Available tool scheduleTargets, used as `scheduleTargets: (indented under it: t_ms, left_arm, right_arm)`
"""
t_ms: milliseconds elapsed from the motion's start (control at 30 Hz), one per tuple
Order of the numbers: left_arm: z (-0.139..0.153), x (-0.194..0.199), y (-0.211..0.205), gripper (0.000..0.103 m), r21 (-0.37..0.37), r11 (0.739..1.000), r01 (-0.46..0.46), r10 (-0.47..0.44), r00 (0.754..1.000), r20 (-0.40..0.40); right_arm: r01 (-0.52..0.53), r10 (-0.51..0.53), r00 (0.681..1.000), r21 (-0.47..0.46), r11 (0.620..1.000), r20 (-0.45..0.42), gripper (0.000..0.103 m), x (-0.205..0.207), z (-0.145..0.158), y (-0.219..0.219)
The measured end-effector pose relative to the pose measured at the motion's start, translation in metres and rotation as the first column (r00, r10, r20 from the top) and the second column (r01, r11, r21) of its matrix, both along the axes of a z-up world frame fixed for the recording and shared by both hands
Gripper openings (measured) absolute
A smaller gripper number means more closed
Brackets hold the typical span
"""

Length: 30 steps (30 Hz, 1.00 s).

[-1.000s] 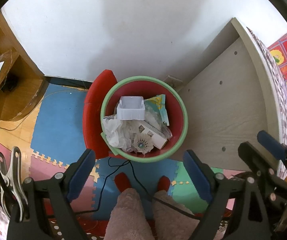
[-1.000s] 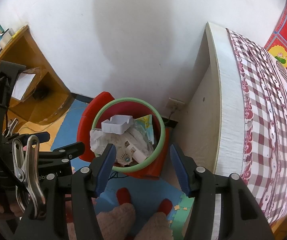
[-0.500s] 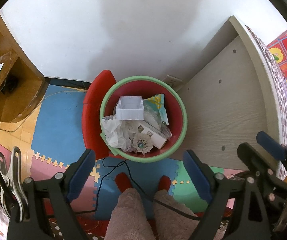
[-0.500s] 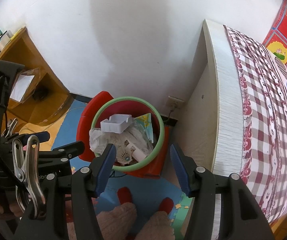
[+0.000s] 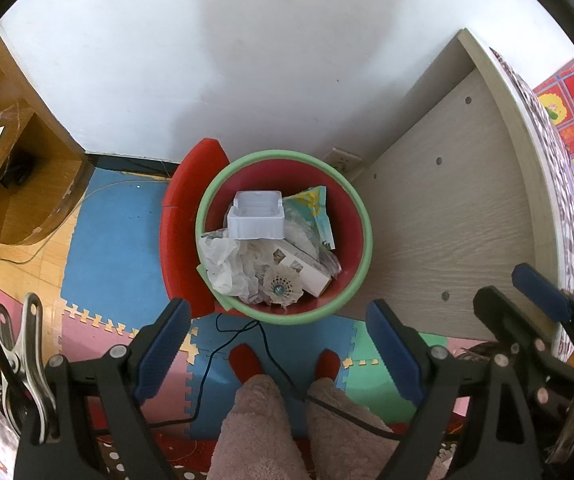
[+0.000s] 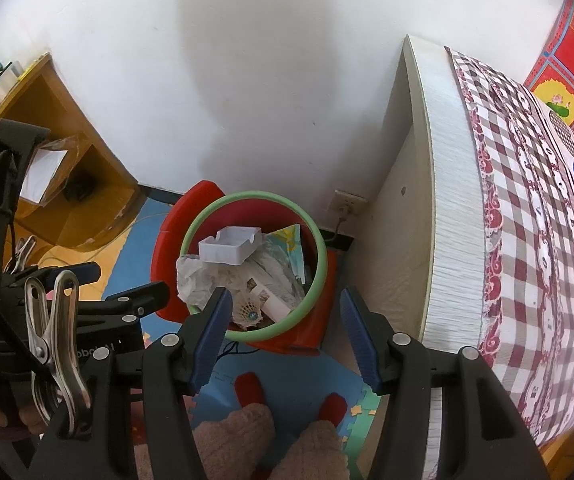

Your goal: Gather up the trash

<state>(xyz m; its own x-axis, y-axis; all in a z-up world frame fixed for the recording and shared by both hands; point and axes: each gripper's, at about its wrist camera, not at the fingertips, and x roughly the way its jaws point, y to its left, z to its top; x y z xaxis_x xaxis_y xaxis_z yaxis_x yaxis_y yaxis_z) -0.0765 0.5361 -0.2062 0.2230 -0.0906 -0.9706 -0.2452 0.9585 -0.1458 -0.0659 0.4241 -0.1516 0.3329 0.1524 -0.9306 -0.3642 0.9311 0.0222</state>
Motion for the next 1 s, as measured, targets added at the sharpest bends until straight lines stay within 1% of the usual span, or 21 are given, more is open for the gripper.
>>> scheduleTargets:
  t_ms: [400, 633, 1000]
  left_arm:
    - [-0.0008, 0.0003, -0.0011, 0.092, 0.003, 1.0, 0.009, -0.009, 1.0, -0.004]
    - [-0.0006, 0.0011, 0.0042, 0.09, -0.012, 1.0, 0.007, -0.007, 1.0, -0.007]
    - [-0.0015, 0.0032, 0.0046, 0.09, -0.012, 1.0, 0.019, -0.019, 1.0, -0.005]
  right_arm:
    - [0.009, -0.009, 1.0, 0.0, 1.0, -0.006, 0.058, -0.0036, -0.0003, -0.005]
    - [0.009, -0.009, 1.0, -0.002, 1.0, -0.004, 0.058, -0.0034, -0.0008, -0.0042]
    - [0.011, -0.011, 1.0, -0.002, 1.0, -0.004, 0.058, -0.0034, -0.0006, -0.004]
